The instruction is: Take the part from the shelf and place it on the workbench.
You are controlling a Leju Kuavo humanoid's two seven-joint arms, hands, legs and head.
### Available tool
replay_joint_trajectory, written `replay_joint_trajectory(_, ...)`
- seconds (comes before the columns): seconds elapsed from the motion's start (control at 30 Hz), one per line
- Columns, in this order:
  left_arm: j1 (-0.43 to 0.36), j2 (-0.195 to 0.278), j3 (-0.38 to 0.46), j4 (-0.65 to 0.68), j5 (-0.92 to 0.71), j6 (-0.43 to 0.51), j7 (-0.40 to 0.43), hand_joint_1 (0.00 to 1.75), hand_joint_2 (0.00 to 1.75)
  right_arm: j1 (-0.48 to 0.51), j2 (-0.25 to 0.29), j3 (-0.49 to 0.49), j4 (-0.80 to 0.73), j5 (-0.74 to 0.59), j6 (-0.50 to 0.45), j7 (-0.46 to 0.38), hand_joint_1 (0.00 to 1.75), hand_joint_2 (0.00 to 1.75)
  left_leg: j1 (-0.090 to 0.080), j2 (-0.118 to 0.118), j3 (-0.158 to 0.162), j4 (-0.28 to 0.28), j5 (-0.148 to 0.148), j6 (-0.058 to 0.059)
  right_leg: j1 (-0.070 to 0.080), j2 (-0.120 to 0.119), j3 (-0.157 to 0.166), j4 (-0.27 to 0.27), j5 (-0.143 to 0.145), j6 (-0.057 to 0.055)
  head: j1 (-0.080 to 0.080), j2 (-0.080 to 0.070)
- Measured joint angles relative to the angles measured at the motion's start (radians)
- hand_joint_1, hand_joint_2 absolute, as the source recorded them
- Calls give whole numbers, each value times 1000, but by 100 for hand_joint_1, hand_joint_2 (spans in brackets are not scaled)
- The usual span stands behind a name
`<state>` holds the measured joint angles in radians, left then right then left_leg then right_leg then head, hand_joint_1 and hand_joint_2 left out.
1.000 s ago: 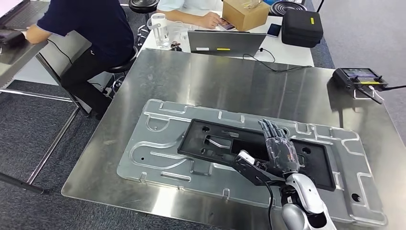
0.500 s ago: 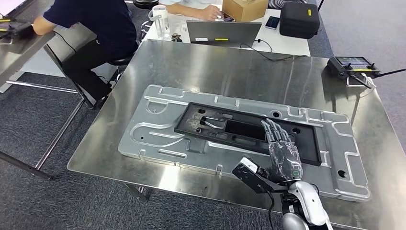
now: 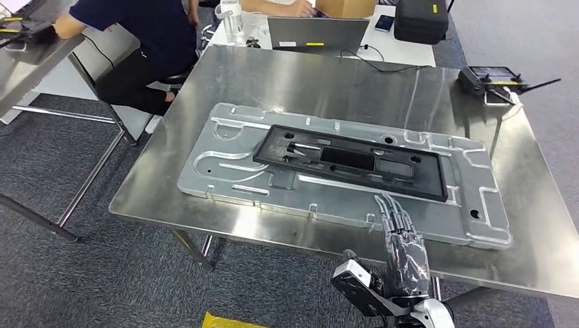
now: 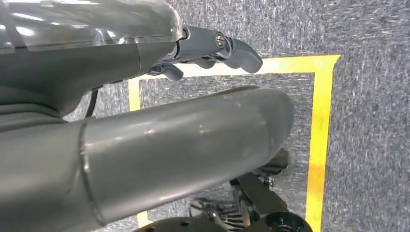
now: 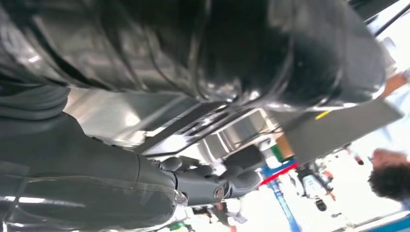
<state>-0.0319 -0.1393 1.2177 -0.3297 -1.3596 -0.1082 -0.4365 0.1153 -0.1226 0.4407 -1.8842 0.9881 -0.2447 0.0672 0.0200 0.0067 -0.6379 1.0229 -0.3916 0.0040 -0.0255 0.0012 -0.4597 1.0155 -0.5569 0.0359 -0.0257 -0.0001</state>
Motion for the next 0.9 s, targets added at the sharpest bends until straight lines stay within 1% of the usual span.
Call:
replay_joint_trajectory(0.03,1,-3,3,-2,2,0,0,0,0,19,0,0,-4,-10,-22,2,0,0,0,-1,-1,-1,8,-8,5,1,4,-13,-3,-9,0,0)
replay_joint_trajectory(0.07,3,-5,8,-5,5,-1,0,0,0,39,0,0,-7,-21,-45,7,0,0,1,-2,-1,-4,16,-16,6,1,-3,-12,4,-21,0,0)
replay_joint_trajectory(0.1,6,-7,13,-9,8,-3,1,0,0,60,0,0,-10,-35,-70,17,0,0,3,-3,-6,-1,10,-22,6,-1,-10,-13,14,-32,1,0)
replay_joint_trajectory(0.13,8,-10,18,-13,10,-6,2,0,0,82,-1,0,-12,-53,-94,29,0,0,5,-4,-13,15,-16,-26,5,-3,-21,-15,25,-44,1,0)
replay_joint_trajectory(0.17,11,-13,23,-18,12,-9,2,0,0,106,-2,0,-14,-75,-117,42,0,0,7,-5,-25,48,-61,-28,5,-6,-34,-17,38,-54,0,0)
replay_joint_trajectory(0.2,12,-16,28,-24,15,-13,3,0,0,131,-3,-1,-16,-101,-139,52,0,0,8,-5,-38,100,-121,-29,6,-9,-48,-17,50,-61,-1,0)
replay_joint_trajectory(0.23,13,-20,33,-31,17,-17,3,0,0,158,-5,-2,-17,-136,-161,60,0,0,8,-5,-48,162,-174,-30,9,-10,-62,-16,61,-65,-1,0)
replay_joint_trajectory(0.27,14,-23,39,-39,19,-21,4,0,0,187,-7,-3,-17,-180,-186,64,0,0,8,-5,-53,220,-206,-30,13,-12,-77,-14,71,-66,-1,0)
replay_joint_trajectory(0.3,14,-27,45,-48,21,-26,4,0,0,217,-8,-5,-17,-228,-214,65,0,0,8,-5,-48,261,-211,-30,16,-14,-93,-11,82,-66,-1,0)
replay_joint_trajectory(0.33,15,-31,51,-59,22,-32,4,0,0,247,-9,-9,-16,-276,-247,62,0,0,7,-5,-30,273,-192,-28,19,-16,-109,-7,91,-66,-1,0)
replay_joint_trajectory(0.37,15,-36,57,-72,22,-39,4,0,0,277,-10,-15,-14,-316,-279,54,0,0,5,-5,6,250,-163,-23,22,-17,-127,-1,99,-65,-1,0)
replay_joint_trajectory(0.4,16,-41,63,-84,22,-45,4,0,0,305,-11,-20,-11,-342,-304,46,0,0,2,-6,58,195,-140,-15,23,-18,-141,5,107,-64,-1,0)
replay_joint_trajectory(0.43,17,-45,68,-96,22,-49,4,0,0,327,-11,-25,-9,-358,-320,38,0,0,-3,-6,116,119,-136,-6,26,-17,-154,11,115,-61,-1,0)
replay_joint_trajectory(0.47,17,-49,72,-106,21,-52,4,0,0,343,-12,-29,-7,-366,-329,33,0,0,-7,-7,166,45,-145,1,27,-17,-163,15,122,-57,-1,0)
replay_joint_trajectory(0.5,16,-53,74,-114,21,-54,5,0,0,354,-12,-31,-6,-370,-331,30,0,0,-11,-7,198,-8,-157,7,26,-16,-167,16,131,-52,-1,0)
replay_joint_trajectory(0.53,16,-56,77,-120,21,-55,5,0,0,361,-12,-33,-5,-372,-333,29,0,0,-15,-7,211,-38,-165,11,25,-16,-170,14,141,-45,-1,0)
replay_joint_trajectory(0.57,16,-59,80,-125,21,-56,5,0,0,367,-13,-34,-4,-374,-334,32,0,0,-16,-6,209,-48,-159,15,24,-16,-171,9,153,-38,-1,0)
replay_joint_trajectory(0.6,17,-63,84,-129,20,-57,6,0,0,373,-13,-37,-2,-377,-337,36,0,0,-15,-3,202,-52,-147,20,22,-13,-173,8,156,-32,-1,0)
replay_joint_trajectory(0.63,17,-67,88,-134,20,-58,6,0,0,382,-13,-43,-1,-387,-341,38,0,0,-13,-1,195,-57,-134,27,21,-10,-178,18,140,-26,-1,0)
replay_joint_trajectory(0.67,18,-71,92,-140,20,-60,6,0,0,395,-10,-52,1,-408,-345,33,0,0,-11,2,184,-62,-120,34,20,-6,-186,42,105,-20,0,0)
replay_joint_trajectory(0.7,18,-76,96,-146,19,-63,6,0,0,411,-5,-65,4,-443,-346,18,0,0,-9,5,172,-64,-108,40,17,-3,-198,86,53,-16,0,0)
replay_joint_trajectory(0.73,20,-79,101,-153,16,-66,5,0,0,430,5,-83,10,-487,-343,-6,0,0,-10,5,157,-63,-96,44,15,-2,-209,143,-2,-12,1,0)
replay_joint_trajectory(0.77,21,-82,107,-158,14,-70,4,0,0,448,20,-105,18,-532,-333,-39,0,0,-10,6,142,-61,-86,46,14,-2,-216,201,-40,-9,1,0)
replay_joint_trajectory(0.8,22,-86,113,-163,11,-73,2,0,0,465,38,-132,28,-570,-318,-74,0,0,-10,6,126,-57,-76,44,12,-2,-215,246,-53,-7,1,0)
replay_joint_trajectory(0.83,22,-88,118,-167,8,-75,-1,0,0,481,60,-162,40,-598,-299,-105,0,0,-10,7,109,-52,-66,42,10,-2,-204,267,-41,-5,1,0)
replay_joint_trajectory(0.87,22,-90,123,-170,6,-78,-4,0,0,494,84,-195,52,-615,-275,-130,0,0,-9,8,91,-45,-58,39,8,-2,-178,256,-12,-3,1,0)
replay_joint_trajectory(0.9,22,-93,128,-173,3,-80,-7,0,0,505,113,-229,64,-624,-245,-145,0,0,-9,7,73,-37,-51,34,6,-2,-135,213,15,-3,1,0)
